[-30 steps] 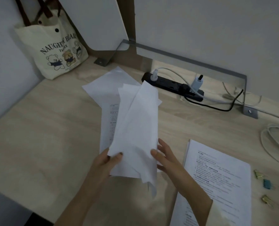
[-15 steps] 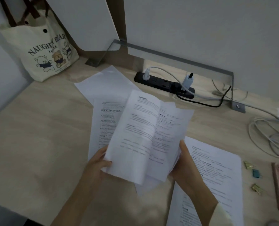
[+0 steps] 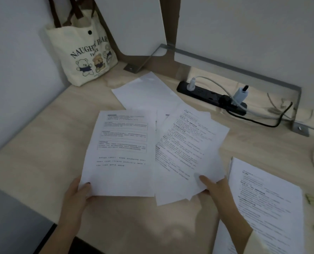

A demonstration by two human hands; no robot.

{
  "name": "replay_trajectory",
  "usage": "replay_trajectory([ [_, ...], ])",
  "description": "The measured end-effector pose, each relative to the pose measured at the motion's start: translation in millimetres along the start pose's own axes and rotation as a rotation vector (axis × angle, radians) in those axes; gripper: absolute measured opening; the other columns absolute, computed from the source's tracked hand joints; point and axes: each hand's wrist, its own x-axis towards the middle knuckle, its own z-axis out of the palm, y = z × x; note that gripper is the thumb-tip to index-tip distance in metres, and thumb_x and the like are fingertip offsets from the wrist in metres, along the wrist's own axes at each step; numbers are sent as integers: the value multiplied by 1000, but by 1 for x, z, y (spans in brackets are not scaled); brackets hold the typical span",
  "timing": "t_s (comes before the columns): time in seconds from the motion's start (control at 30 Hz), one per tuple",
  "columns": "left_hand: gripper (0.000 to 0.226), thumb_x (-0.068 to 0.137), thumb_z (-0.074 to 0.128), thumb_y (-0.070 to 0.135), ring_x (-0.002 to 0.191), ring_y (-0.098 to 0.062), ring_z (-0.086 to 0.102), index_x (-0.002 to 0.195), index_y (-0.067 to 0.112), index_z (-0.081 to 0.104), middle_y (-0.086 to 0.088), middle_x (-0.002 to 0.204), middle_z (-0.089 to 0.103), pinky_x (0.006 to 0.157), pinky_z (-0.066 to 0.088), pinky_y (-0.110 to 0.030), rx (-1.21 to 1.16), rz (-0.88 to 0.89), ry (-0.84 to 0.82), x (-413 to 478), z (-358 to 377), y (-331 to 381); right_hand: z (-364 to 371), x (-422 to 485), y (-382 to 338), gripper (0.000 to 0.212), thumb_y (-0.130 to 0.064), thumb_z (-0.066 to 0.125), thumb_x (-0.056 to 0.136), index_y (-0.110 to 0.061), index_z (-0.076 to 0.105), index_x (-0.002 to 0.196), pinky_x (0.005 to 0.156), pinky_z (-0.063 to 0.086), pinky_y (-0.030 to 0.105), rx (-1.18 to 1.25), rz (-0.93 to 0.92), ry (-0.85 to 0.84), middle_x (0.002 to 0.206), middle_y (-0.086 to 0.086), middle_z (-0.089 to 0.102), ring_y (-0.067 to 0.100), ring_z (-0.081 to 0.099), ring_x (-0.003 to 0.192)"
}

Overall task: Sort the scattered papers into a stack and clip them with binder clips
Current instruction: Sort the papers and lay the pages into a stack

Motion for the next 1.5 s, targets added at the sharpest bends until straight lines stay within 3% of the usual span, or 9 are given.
replay_trajectory([
  [0.23, 12, 91, 54, 20, 88, -17, 58, 101, 15, 59, -3, 100, 62, 81, 46, -38, 139, -60, -31, 14, -15, 5, 2, 0, -16, 60, -17, 66, 81, -5, 42, 134, 101, 33, 46, -712, -233, 402, 135, 24, 35, 40, 35, 121],
  [0.37, 16, 95, 46, 26, 96, -22, 52, 100, 14, 55, -4, 104, 57, 83, 38, -36, 323, 56, 38, 33, -6, 12, 20, 9, -12, 80, -27, 74, 75, -4, 32, 139, 101, 37, 44, -461, 53, 236, 139, 21, 34, 35, 39, 124],
  [0.5, 28, 94, 48, 25, 80, -30, 55, 90, -1, 58, -19, 92, 62, 64, 37, -36, 520, 107, 4, 47, 1, 13, 39, 11, -13, 87, -28, 77, 70, -1, 28, 138, 103, 34, 46, -456, 164, 314, 139, 22, 32, 38, 34, 128],
  [0.77, 13, 93, 51, 19, 89, -23, 60, 94, 13, 63, 0, 90, 66, 75, 44, -35, 423, 34, -188, 52, -4, 19, 62, 7, -16, 44, -16, 61, 85, 5, 43, 120, 78, 44, 38, -488, 185, 281, 112, 22, 58, 36, 58, 102],
  [0.9, 15, 92, 53, 21, 85, -18, 59, 99, 9, 59, -2, 93, 64, 68, 44, -30, 388, 18, -214, 60, -3, 27, 61, 3, -16, 14, -7, 44, 91, 0, 51, 100, 68, 38, 31, -415, 78, 323, 88, 11, 51, 27, 49, 82],
  [1.03, 18, 92, 50, 15, 86, -21, 55, 108, 8, 56, -6, 99, 60, 69, 41, -33, 452, 77, -147, 73, -3, 26, 47, -5, -27, 22, -4, 41, 90, 1, 54, 107, 71, 40, 33, -129, 26, 447, 92, 14, 56, 28, 51, 81],
  [1.13, 21, 92, 49, 14, 92, -25, 54, 109, 5, 55, -8, 101, 59, 76, 37, -34, 463, 74, -92, 79, -9, 24, 35, -10, -33, 20, -3, 43, 91, 9, 55, 101, 94, 47, 47, 179, 80, 456, 112, 27, 59, 40, 58, 97],
  [1.3, 20, 92, 49, 9, 92, -24, 52, 111, 4, 53, -9, 102, 58, 76, 36, -33, 406, 83, -111, 81, -19, 31, 22, -16, -35, 19, -4, 42, 94, -12, 60, 96, 98, 47, 38, 481, 31, 339, 90, -2, 62, 9, 58, 80],
  [1.5, 19, 92, 48, 2, 82, -18, 57, 107, 12, 51, -6, 98, 64, 62, 43, -29, 385, 28, -280, 78, -18, 38, 53, -31, -35, 23, -6, 46, 93, -11, 65, 104, 82, 48, 34, 285, 2, 1, 98, 5, 69, 24, 63, 89],
])
